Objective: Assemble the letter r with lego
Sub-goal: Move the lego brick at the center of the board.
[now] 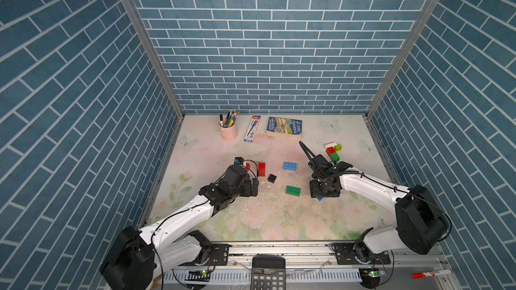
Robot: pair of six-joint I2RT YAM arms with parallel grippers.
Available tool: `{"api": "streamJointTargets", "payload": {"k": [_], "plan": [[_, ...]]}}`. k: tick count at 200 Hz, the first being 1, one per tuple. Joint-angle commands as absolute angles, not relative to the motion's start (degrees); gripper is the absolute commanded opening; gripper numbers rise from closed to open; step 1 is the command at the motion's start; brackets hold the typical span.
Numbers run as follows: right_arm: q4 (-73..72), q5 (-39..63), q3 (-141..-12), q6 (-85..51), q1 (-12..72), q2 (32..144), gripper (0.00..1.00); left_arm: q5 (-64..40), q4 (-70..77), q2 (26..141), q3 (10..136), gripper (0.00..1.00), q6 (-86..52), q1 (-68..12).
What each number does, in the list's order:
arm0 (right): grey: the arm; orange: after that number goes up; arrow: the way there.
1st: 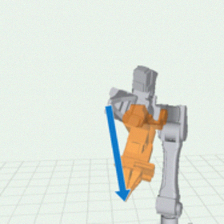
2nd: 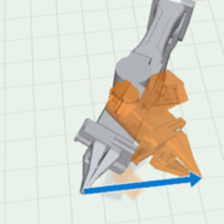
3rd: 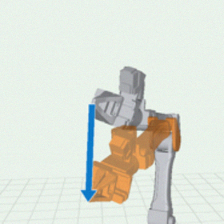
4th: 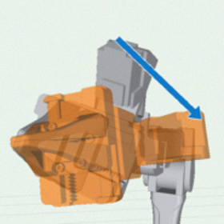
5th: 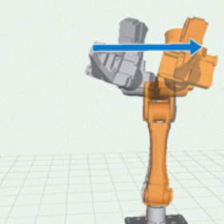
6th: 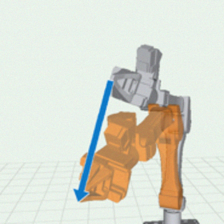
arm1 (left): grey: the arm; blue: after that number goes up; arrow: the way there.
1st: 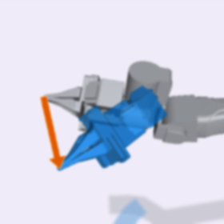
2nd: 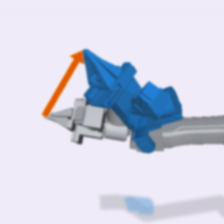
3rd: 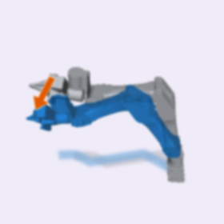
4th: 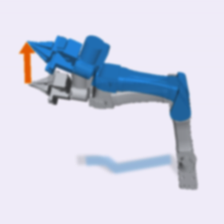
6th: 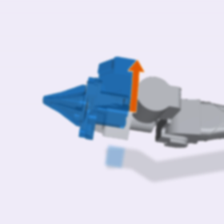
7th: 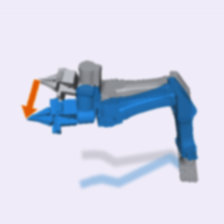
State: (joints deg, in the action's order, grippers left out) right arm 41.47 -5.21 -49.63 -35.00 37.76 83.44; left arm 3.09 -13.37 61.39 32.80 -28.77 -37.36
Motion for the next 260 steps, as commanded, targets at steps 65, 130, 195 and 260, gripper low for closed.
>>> {"api": "streamJointTargets", "payload": {"k": [65,130,195,260], "plan": [[37.7,-3.7,-49.8,-30.1,37.4,89.8,0.67,3.3,-14.4,59.7,32.8,1.0,-26.2,-37.0],[38.7,-2.4,-49.6,-32.0,37.4,88.2,0.32,3.6,-14.4,61.3,33.7,0.99,-25.6,-37.0],[39.5,-5.8,-61.0,-31.6,36.9,97.3,0.23,5.7,-17.0,59.3,33.5,1.0,-25.1,-37.0],[39.3,-2.8,-71.0,-29.1,31.6,107.3,0.24,7.7,-19.9,55.4,33.2,0.99,-25.3,-36.9]]}}
